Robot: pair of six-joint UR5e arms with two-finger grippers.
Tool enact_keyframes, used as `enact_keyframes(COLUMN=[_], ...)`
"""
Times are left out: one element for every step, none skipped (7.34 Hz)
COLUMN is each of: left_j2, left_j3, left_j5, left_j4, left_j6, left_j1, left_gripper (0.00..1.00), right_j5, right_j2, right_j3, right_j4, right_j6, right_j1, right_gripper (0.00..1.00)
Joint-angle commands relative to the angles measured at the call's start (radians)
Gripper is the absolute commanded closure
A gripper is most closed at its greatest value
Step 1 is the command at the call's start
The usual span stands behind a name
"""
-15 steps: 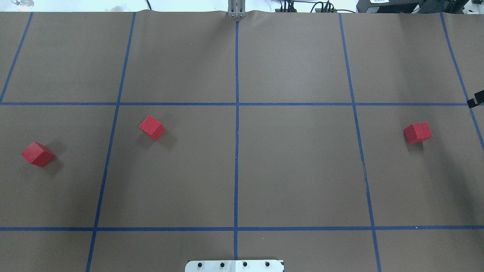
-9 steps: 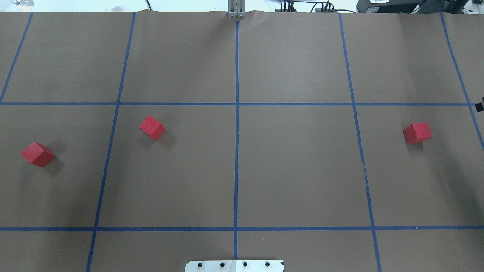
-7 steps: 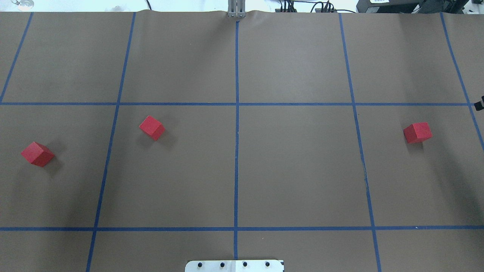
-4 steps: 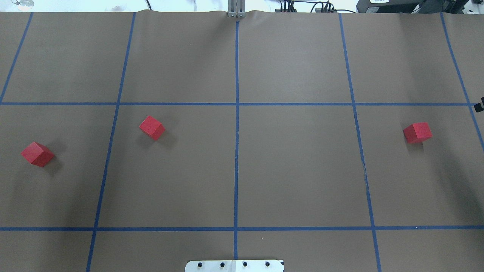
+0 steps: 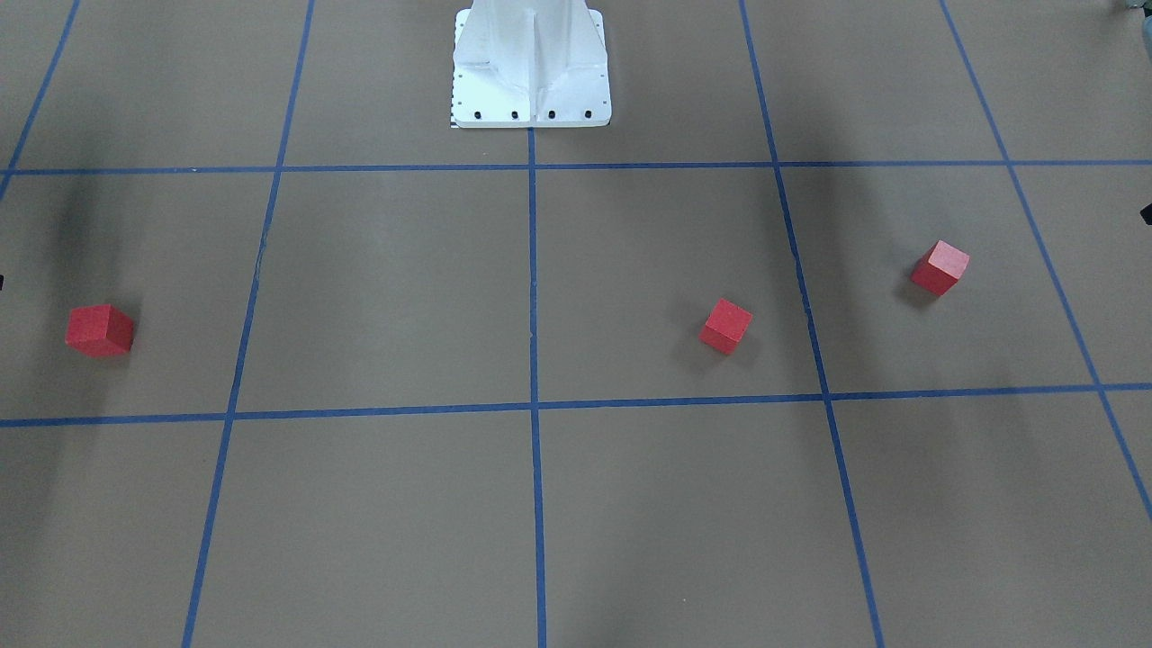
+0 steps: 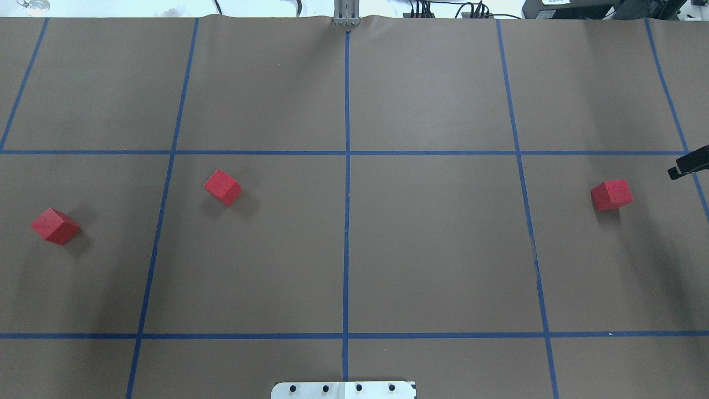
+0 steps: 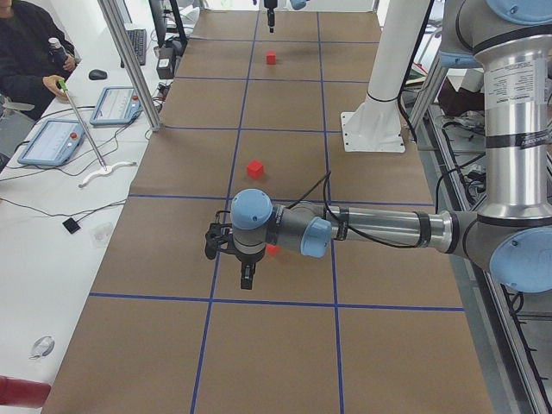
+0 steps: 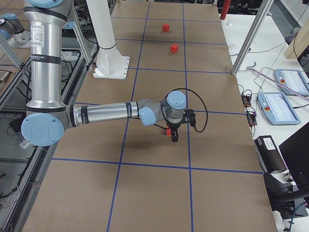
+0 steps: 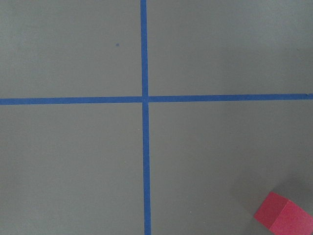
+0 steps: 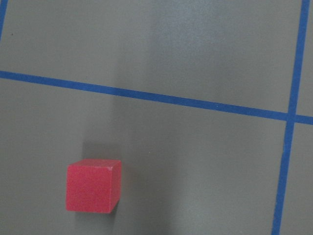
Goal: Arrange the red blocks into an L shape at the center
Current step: 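Lower the right gripper onto the red cube on its side and grasp it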
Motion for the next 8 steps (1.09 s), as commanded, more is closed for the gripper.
enact_keyframes(left_j2=[0.008, 0.009, 0.009, 0.009, 0.009, 0.009, 0.009, 0.009], left_j3=[-0.001, -0.001, 0.0, -0.001, 0.0, 0.0, 0.0, -0.001], left_j5=[-0.02, -0.02, -0.02, -0.02, -0.02, -0.02, -0.02, -0.02], left_j4=[-0.002, -0.002, -0.002, -0.002, -0.002, -0.002, -0.002, -0.002], left_j6=[0.004, 0.004, 0.004, 0.004, 0.004, 0.004, 0.004, 0.004], left_j1=[0.0, 0.0, 0.0, 0.0, 0.0, 0.0, 0.0, 0.0], left_gripper=[0.0, 0.0, 0.0, 0.0, 0.0, 0.0, 0.0, 0.0], right_j5=[-0.011, -0.025, -0.038, -0.042, -0.042, -0.042, -0.04, -0.04], right_j2=[0.016, 0.03, 0.033, 0.063, 0.094, 0.118, 0.129, 0.137], right_j3=[-0.006, -0.009, -0.013, -0.039, -0.071, -0.104, -0.108, -0.108], right_j4=[0.0, 0.0, 0.0, -0.001, -0.001, -0.003, -0.003, 0.0], right_j6=[0.063, 0.083, 0.085, 0.086, 0.085, 0.088, 0.112, 0.149], right_j1=[-0.055, -0.094, -0.125, -0.145, -0.152, -0.153, -0.153, -0.167], right_gripper=[0.0, 0.0, 0.0, 0.0, 0.0, 0.0, 0.01, 0.01])
